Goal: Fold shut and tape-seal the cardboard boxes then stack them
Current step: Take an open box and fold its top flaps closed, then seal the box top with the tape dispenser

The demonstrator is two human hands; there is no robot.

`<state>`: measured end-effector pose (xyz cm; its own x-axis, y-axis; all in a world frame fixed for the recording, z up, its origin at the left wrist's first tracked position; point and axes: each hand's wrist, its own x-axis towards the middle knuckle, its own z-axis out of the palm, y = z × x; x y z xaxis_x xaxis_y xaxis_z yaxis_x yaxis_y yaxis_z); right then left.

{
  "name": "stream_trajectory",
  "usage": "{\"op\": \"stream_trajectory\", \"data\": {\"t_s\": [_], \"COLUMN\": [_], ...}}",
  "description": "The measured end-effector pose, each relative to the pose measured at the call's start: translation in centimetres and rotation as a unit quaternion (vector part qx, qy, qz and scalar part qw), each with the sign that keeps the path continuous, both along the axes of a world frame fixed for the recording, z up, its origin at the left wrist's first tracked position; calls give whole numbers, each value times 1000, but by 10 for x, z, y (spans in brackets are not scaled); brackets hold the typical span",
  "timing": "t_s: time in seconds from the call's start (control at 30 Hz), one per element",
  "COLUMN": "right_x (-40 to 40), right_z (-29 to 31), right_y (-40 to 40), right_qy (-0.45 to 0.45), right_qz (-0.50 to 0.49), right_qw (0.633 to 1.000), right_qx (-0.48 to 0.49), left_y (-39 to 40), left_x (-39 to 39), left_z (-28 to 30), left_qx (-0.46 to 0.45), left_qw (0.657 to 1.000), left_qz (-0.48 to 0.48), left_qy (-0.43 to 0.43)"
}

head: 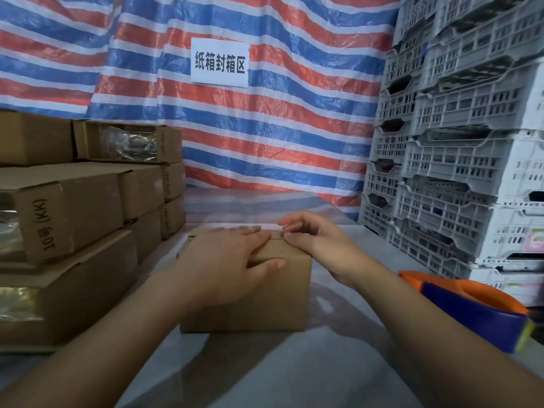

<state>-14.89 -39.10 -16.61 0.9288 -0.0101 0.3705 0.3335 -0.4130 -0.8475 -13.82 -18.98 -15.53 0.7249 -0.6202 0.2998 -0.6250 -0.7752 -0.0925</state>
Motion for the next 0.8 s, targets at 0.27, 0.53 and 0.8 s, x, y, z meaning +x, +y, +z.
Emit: {"op": "stream_trajectory", "data": {"t_s": [0.27, 0.53, 0.8], "right_x": [-32, -84, -103], "right_z": [22, -5, -31], "right_y": [-58, -134, -157], "right_qy": [-32, 203, 246], "right_qz": [-251, -367, -392], "right_qw": [905, 748, 750], "right_qx": [-342, -515, -473], "left_y": [5, 3, 3], "left_x": [4, 4, 2], "left_z": [-2, -1, -1], "left_qx": [-2, 2, -6], "left_qw": [1000, 1000, 1000], "left_qz": [-10, -6, -11], "left_qy": [25, 13, 7]}}
